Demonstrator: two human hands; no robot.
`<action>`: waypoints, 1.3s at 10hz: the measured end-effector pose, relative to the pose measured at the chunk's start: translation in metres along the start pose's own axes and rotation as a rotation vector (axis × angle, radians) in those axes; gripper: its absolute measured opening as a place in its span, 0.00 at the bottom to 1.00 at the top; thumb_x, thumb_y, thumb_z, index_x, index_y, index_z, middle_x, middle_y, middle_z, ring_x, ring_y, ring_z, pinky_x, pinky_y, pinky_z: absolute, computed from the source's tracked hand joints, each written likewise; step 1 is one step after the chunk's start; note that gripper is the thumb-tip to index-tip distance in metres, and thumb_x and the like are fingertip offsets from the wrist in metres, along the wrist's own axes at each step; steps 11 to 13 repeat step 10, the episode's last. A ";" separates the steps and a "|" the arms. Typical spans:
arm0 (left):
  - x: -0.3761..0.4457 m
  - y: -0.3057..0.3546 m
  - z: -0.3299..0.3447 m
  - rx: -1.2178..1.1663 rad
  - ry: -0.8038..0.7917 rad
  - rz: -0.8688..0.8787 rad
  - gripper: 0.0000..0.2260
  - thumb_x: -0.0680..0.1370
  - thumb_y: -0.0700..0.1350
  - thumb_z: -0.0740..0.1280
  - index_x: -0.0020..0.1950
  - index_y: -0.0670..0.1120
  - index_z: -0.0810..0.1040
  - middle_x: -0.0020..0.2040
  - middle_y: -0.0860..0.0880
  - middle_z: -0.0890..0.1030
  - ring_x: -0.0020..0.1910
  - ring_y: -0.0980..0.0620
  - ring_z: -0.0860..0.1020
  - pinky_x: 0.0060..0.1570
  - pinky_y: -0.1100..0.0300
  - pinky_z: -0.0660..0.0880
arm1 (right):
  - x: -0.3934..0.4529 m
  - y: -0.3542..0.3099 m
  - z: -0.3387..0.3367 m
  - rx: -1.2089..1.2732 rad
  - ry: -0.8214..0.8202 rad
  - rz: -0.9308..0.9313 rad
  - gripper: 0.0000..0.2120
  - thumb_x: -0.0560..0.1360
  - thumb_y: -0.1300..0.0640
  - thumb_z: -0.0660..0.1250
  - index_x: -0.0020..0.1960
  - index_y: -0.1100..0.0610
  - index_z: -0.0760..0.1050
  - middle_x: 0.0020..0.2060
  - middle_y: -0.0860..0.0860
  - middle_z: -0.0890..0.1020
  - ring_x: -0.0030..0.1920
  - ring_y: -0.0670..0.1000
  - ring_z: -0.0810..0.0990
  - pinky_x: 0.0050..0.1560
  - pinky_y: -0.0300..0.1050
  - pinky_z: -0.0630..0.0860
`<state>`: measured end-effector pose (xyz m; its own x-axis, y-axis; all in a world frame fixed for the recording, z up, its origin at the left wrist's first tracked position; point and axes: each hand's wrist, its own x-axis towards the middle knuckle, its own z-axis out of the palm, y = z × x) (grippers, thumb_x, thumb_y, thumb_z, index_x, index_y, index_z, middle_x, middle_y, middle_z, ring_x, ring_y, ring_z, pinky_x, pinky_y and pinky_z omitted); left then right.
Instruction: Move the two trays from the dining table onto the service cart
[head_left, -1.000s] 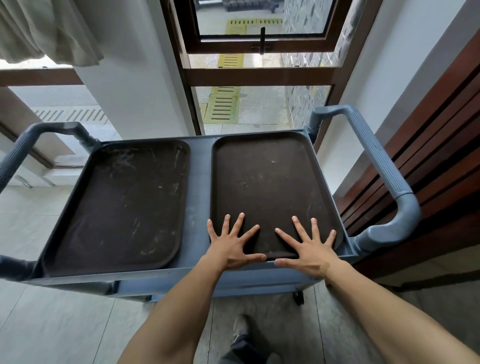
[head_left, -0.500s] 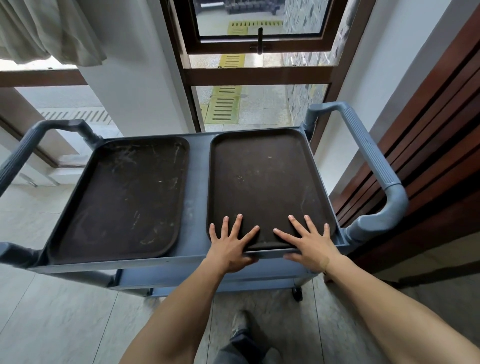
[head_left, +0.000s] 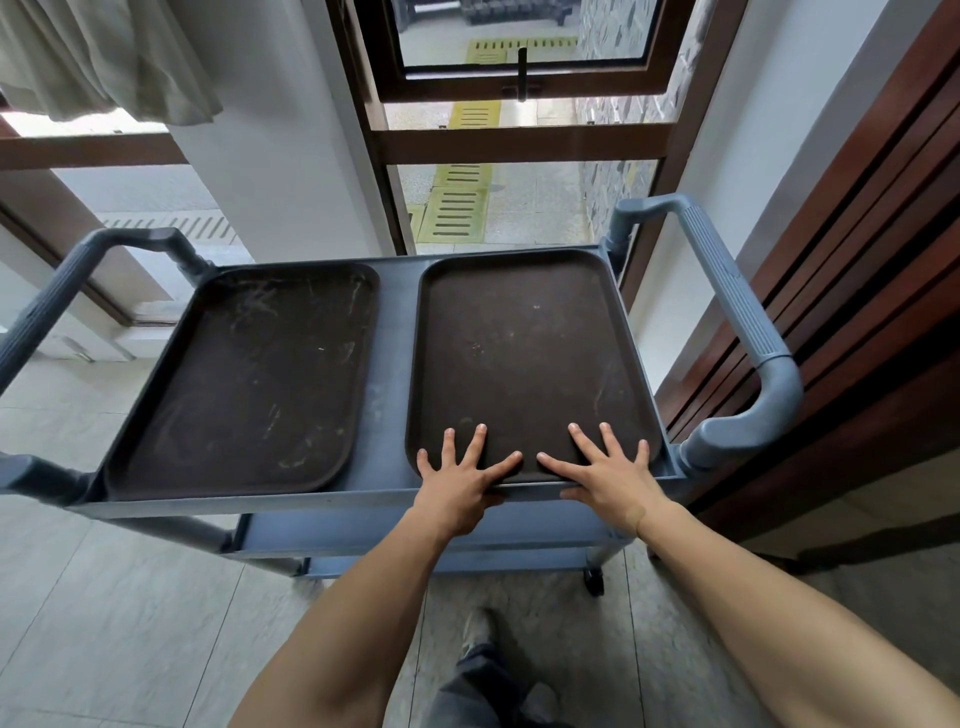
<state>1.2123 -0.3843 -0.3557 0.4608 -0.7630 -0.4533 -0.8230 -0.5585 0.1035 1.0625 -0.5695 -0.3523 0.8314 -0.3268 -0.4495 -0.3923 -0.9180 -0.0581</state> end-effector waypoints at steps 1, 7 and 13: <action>-0.001 0.001 -0.001 0.000 -0.008 -0.002 0.28 0.83 0.58 0.56 0.76 0.72 0.42 0.81 0.49 0.36 0.77 0.33 0.36 0.68 0.26 0.44 | -0.001 0.000 -0.002 0.011 -0.014 -0.002 0.27 0.81 0.38 0.53 0.74 0.26 0.43 0.81 0.49 0.42 0.78 0.66 0.38 0.68 0.80 0.47; -0.024 -0.005 -0.012 -0.065 -0.043 -0.044 0.30 0.79 0.64 0.61 0.79 0.63 0.54 0.82 0.51 0.46 0.80 0.43 0.47 0.75 0.39 0.47 | -0.014 -0.001 -0.043 0.033 -0.243 -0.012 0.43 0.71 0.31 0.67 0.78 0.32 0.46 0.81 0.46 0.44 0.80 0.61 0.45 0.72 0.72 0.55; -0.055 -0.022 -0.024 -0.098 0.089 -0.089 0.30 0.77 0.68 0.58 0.77 0.58 0.64 0.79 0.48 0.62 0.78 0.48 0.57 0.75 0.38 0.47 | -0.031 -0.005 -0.059 0.064 -0.079 0.019 0.40 0.71 0.28 0.62 0.78 0.33 0.48 0.81 0.47 0.54 0.80 0.57 0.51 0.73 0.70 0.54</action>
